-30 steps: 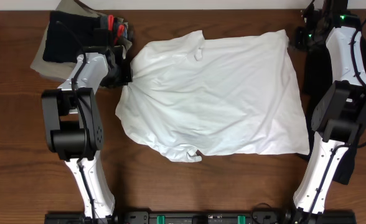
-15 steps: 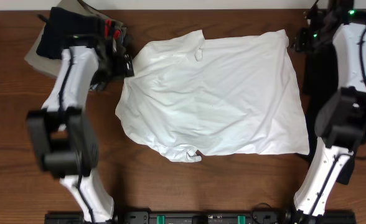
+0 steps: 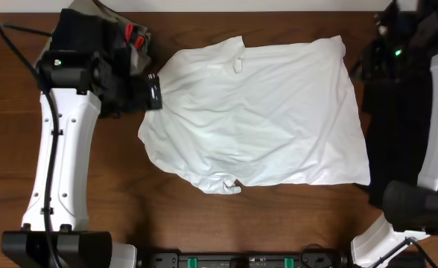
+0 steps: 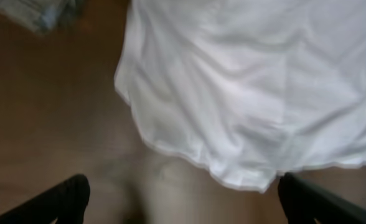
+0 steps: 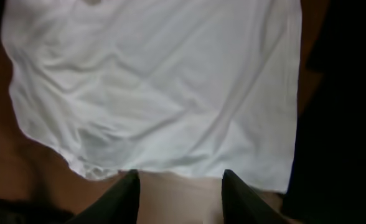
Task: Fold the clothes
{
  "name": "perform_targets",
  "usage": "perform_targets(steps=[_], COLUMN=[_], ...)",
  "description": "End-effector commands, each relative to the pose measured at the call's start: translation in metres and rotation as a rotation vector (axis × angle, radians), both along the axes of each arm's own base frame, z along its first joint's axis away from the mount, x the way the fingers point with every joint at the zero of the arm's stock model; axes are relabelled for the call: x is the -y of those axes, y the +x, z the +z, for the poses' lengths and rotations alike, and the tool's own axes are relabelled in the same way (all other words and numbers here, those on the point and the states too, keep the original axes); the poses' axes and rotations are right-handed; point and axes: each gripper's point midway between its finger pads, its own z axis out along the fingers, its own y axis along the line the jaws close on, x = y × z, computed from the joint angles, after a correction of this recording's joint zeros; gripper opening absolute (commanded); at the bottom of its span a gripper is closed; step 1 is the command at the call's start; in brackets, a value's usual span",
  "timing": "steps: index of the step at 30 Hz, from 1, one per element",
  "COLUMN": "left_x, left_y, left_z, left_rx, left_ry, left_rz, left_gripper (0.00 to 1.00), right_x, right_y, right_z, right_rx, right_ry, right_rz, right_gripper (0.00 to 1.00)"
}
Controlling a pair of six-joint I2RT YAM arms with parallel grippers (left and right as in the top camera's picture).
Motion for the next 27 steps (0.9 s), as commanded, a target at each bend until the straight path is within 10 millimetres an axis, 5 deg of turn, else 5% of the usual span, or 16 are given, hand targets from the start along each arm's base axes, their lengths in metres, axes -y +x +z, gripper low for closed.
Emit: perform_targets(steps=[1, 7, 15, 21, 27], left_x=[0.013, 0.047, 0.083, 0.124, 0.159], left_y=[-0.024, -0.068, -0.118, -0.152, -0.158], left_z=[-0.001, -0.034, -0.101, -0.131, -0.161], left_rx=[-0.064, -0.237, -0.393, -0.428, -0.318], left_ry=[-0.001, 0.029, 0.090, 0.029, 0.002], left_rz=[-0.041, -0.182, -0.286, -0.417, -0.544], left_gripper=[0.98, 0.93, 0.81, 0.78, 0.78], right_x=[-0.005, -0.010, -0.007, -0.016, -0.025], right_y=[-0.016, -0.056, -0.105, -0.115, -0.111], right_z=[0.007, -0.010, -0.081, -0.128, -0.156], right_rx=[-0.002, -0.094, -0.231, -0.257, -0.248], right_ry=[-0.072, -0.104, -0.105, -0.052, 0.000], right_rz=[-0.041, -0.104, -0.190, -0.196, -0.182], right_gripper=[0.43, 0.43, 0.44, 0.46, 0.46])
